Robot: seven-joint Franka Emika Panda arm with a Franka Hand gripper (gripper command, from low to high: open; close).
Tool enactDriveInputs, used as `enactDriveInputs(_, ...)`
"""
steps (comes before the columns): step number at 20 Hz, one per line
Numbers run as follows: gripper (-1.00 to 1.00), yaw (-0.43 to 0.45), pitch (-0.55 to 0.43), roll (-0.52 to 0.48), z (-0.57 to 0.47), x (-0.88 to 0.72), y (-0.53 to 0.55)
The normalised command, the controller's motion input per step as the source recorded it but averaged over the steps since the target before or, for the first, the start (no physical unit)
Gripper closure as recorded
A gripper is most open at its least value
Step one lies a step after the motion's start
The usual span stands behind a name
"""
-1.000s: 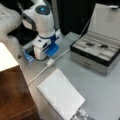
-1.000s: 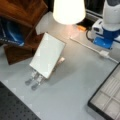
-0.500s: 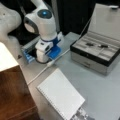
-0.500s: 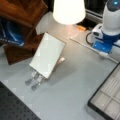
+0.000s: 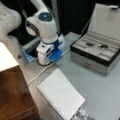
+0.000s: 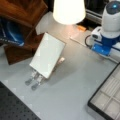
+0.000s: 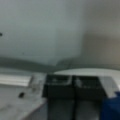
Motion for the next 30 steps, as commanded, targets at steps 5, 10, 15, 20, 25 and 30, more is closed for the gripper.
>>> enactDriveInputs(5,1.0,-0.068,-0.697,0.148,-0.61,-1.0,-0.17)
enactDriveInputs(10,1.0,-0.066,-0.698,0.149,-0.62,-1.0,-0.15)
enactDriveInputs(15,1.0,-0.061,-0.684,0.141,-0.62,-1.0,-0.17)
enactDriveInputs(20,1.0,-0.059,-0.658,0.134,-0.55,-1.0,-0.18)
enactDriveInputs(25,1.0,-0.057,-0.646,0.128,-0.49,-1.0,-0.19)
enactDriveInputs(30,1.0,-0.061,-0.647,0.133,-0.48,-1.0,-0.21)
